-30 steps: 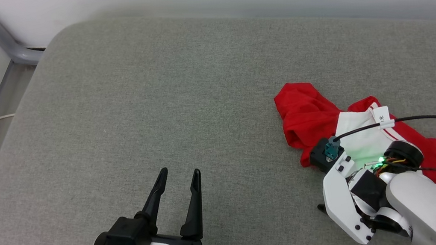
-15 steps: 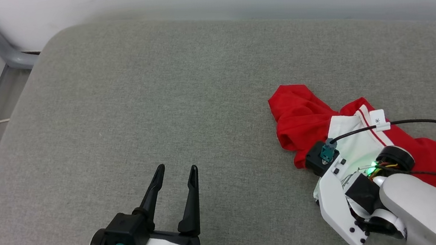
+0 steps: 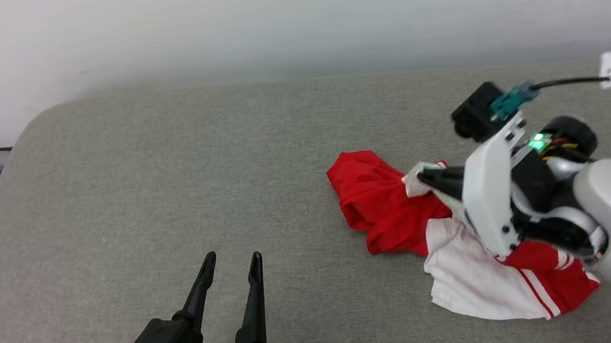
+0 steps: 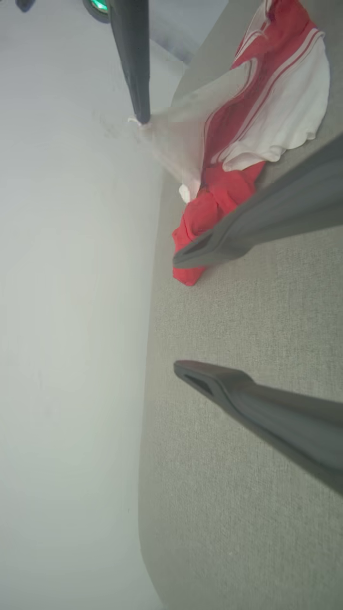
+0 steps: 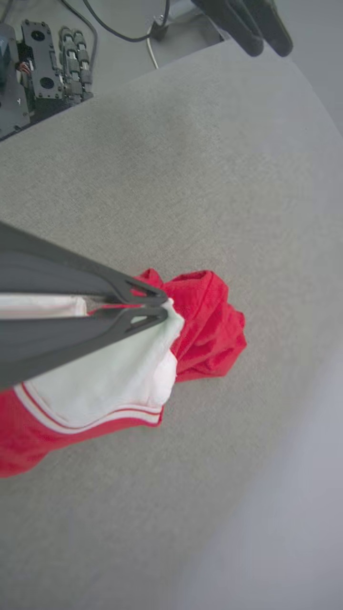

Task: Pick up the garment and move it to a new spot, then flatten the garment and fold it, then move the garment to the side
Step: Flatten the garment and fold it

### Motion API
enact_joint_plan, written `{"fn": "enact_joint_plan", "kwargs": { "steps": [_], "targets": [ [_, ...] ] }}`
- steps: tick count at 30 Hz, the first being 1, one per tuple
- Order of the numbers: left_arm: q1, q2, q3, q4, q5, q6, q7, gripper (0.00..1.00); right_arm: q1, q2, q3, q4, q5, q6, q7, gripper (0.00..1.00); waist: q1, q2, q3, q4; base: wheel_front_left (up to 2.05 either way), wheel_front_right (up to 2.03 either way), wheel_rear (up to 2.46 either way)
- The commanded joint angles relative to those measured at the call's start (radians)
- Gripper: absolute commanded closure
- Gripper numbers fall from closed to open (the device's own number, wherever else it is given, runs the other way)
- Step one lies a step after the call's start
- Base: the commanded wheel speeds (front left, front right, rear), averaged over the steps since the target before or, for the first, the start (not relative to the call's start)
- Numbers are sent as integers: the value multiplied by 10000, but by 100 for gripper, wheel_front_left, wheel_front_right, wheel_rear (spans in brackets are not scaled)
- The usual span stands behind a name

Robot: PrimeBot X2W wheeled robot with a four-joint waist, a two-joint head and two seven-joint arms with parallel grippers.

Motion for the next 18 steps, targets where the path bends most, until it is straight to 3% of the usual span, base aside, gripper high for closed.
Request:
{"fn": "enact_joint_plan", "kwargs": {
  "steps": [1,8,14,18],
  "targets": [
    [120,40,29,-34,53,1,-26,0,-119,-138,-230,-84,-65,-7,15,100,0,0,-189,-298,0,0,0],
    [101,30,-42,-113,71,1,-26,0,474,-764,-3209,345,-678,-7,-112,100,0,0,-147,-806,0,0,0],
    [-171,106,-133,-166,61,1,-26,0,1014,-1300,-6108,2116,-2086,-5,-725,100,0,0,227,-874,0,0,0],
    [-299,143,-174,-151,55,1,-26,0,1272,-1256,-7493,3456,-3089,-7,-1214,100,0,0,499,-816,0,0,0]
  ]
}}
